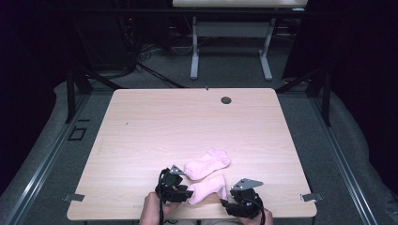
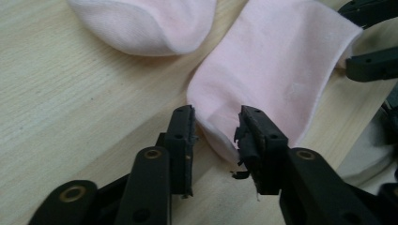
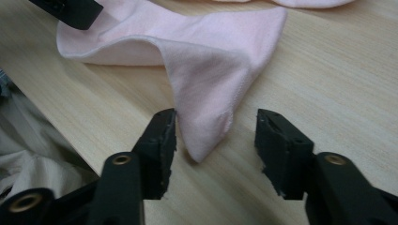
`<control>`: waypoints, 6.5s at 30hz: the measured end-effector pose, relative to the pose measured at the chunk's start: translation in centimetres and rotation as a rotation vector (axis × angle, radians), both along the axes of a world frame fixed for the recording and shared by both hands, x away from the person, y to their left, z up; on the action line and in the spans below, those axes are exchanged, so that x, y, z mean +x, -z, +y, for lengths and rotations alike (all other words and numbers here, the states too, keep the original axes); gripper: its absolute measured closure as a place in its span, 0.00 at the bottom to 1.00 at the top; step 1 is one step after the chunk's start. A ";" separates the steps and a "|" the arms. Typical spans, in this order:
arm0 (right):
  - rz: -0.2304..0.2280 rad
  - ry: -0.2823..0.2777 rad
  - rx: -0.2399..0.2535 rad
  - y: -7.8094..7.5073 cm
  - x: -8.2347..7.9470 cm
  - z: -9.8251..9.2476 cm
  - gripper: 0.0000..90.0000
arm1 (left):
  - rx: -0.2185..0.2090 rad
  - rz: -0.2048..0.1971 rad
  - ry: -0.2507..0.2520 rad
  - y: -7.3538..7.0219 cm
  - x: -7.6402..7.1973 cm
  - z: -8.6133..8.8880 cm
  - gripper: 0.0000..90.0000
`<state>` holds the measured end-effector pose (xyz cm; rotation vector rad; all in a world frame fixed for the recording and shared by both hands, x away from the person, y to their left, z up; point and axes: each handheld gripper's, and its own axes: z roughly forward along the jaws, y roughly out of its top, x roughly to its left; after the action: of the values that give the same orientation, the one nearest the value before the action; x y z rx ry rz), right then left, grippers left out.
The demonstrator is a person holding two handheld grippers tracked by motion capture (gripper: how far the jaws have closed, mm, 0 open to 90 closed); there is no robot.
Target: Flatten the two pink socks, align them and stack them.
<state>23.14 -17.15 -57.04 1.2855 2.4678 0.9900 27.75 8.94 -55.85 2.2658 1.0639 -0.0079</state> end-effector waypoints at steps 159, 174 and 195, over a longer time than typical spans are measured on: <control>-0.003 -0.137 -0.149 -2.4 17.9 0.4 0.59 | 0.028 -0.006 -0.126 0.0 6.9 0.8 0.49; 0.032 -0.143 -0.199 -1.4 18.3 1.2 0.74 | 0.038 -0.012 -0.112 0.0 7.1 0.8 0.69; 0.041 -0.158 -0.194 -1.2 18.0 1.6 0.92 | 0.054 -0.017 -0.101 0.0 7.2 0.8 0.84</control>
<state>41.13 -15.59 -55.81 1.0760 2.6540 0.7399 34.94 9.72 -55.81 2.2533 1.1813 0.0832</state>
